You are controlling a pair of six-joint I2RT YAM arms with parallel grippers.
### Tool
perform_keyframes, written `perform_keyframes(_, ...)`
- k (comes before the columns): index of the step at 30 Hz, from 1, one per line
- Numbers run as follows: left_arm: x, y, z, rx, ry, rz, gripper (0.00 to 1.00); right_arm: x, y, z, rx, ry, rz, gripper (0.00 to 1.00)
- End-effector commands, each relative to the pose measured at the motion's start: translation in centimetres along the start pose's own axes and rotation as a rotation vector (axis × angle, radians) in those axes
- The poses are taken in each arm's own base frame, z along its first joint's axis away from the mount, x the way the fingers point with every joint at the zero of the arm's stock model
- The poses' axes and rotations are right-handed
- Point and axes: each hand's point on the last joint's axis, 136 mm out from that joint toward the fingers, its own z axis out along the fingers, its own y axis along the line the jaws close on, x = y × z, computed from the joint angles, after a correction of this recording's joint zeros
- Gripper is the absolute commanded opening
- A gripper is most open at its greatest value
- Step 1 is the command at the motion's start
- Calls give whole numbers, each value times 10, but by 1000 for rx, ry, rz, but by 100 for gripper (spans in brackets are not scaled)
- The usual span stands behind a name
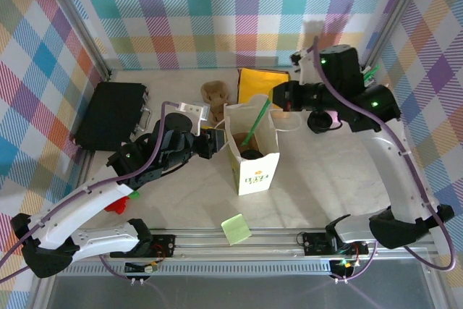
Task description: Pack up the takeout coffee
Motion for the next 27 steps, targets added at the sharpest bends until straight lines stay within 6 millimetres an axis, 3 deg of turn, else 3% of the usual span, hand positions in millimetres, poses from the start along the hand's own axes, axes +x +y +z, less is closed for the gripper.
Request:
perform_keyframes(1, -4, -1, 3, 12, -13, -22, 41, -6, -3, 11, 54, -45, -82, 0)
perform_keyframes(8, -2, -2, 6, 13, -4, -22, 41, 11, -10, 42, 80, 15, -117, 0)
perform_keyframes(14, 0, -2, 8, 16, 2, -22, 41, 28, -4, 66, 50, 72, -142, 0)
perform_keyframes(17, 1, -2, 9, 15, 5, -23, 41, 35, 5, 74, 32, 95, -161, 11)
perform_keyframes(19, 1, -1, 8, 13, 3, -24, 41, 35, 6, 75, 40, 92, -173, 24)
perform_keyframes(21, 2, 0, 7, 11, 3, -25, 41, 28, 4, 73, 70, 70, -189, 34)
perform_keyframes(27, 2, 1, 5, 2, 12, -20, 41, -24, -19, 52, 309, -56, -293, 42)
